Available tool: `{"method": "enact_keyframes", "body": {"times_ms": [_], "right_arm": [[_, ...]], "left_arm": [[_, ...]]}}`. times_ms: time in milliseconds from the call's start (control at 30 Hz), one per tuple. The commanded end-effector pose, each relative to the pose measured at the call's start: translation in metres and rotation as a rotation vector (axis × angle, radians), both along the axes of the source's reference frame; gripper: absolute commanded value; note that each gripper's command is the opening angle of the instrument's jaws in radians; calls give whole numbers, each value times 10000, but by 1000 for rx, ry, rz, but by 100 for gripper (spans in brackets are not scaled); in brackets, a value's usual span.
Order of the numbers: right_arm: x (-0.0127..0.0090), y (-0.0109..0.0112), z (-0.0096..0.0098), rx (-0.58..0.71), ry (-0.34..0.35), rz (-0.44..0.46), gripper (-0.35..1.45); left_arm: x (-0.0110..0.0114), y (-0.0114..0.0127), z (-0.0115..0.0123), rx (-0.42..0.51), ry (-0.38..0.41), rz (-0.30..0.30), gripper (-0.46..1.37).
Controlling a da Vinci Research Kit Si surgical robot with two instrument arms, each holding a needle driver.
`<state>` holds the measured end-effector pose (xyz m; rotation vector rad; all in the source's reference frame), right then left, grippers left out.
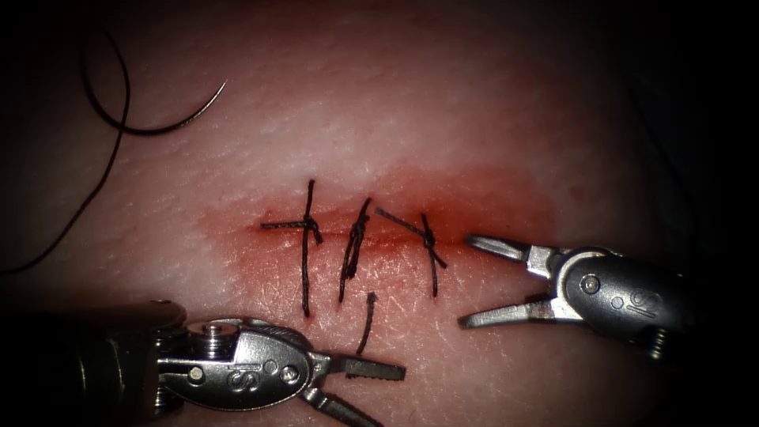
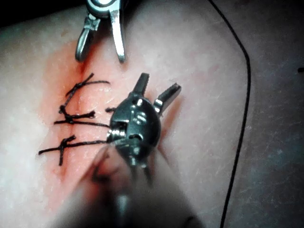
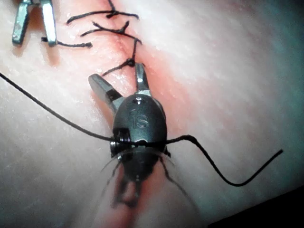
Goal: Wound Closure
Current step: Grab the needle using the left gripper
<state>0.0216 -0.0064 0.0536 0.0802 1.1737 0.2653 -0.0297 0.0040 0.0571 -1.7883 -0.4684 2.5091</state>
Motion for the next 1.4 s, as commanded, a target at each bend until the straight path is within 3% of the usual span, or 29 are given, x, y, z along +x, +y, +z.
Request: {"method": "enact_keyframes", "body": {"times_ms": [33,367,533,833,933,1000,1400], "right_arm": [[0,0,-1,0,1,0,100],[-3,1,-2,0,5,3,99],[-3,3,-3,2,4,4,100],[-3,3,-2,2,4,4,99],[-4,4,-2,2,4,4,99],[-4,4,-1,2,4,4,99],[-5,3,0,1,4,3,98]], "left_arm": [[0,0,0,0,0,1,28],[0,-2,-5,45,10,-16,29],[2,0,-13,133,46,-68,50],[8,10,-27,182,123,-167,67],[12,15,-31,195,147,-198,82],[15,19,-34,206,163,-217,103],[45,48,-43,212,268,-322,104]]}}
